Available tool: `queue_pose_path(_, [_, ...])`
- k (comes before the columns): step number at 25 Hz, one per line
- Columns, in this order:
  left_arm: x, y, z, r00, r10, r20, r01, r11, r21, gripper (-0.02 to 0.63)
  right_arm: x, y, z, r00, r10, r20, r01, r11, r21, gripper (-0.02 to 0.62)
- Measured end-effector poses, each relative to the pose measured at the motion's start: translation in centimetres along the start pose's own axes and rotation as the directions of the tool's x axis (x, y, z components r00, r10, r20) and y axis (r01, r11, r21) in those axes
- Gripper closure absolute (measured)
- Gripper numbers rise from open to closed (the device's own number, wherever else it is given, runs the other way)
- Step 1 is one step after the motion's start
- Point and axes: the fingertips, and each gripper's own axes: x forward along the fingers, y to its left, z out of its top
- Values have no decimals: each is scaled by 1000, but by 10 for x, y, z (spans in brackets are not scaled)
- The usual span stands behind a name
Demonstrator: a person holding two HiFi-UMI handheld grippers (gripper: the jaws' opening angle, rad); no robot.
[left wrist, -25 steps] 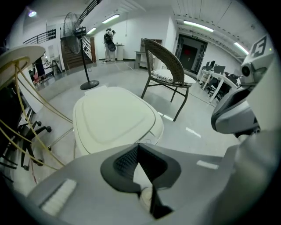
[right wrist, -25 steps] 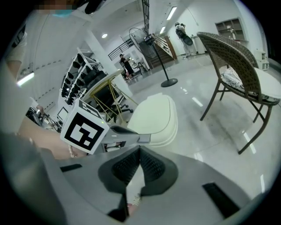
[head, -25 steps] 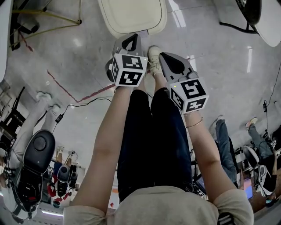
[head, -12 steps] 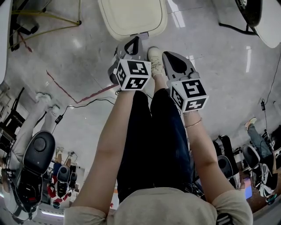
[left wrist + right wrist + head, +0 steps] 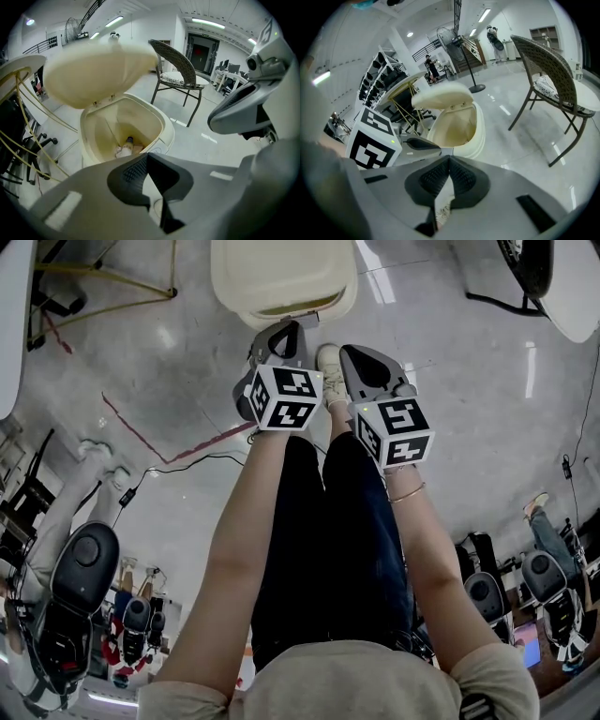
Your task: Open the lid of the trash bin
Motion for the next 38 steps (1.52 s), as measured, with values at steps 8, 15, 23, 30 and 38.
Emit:
queue_pose_path(8, [1,4,5,998,-59,-33,57,996,-63,601,-7,-1,12,999,-12,32,12,1000,9,588])
queue_pose_path(15, [-38,2,55,990,-124,73,130,988,-86,601,-39,5,48,997,-21,73,24,999,-40,588])
queue_pose_path(23, [-133,7,128,957,-191,216,210,975,-69,601,-90,37,109,993,17,120,2,988,-152,588])
queue_pose_path(30, [-230,-5,164,935,-217,282,238,970,-42,601,-161,92,143,983,82,167,-53,984,-171,588])
queue_pose_path(38, [-313,-17,197,894,-232,384,261,965,-26,601,-227,129,186,962,99,255,-38,972,-232,588])
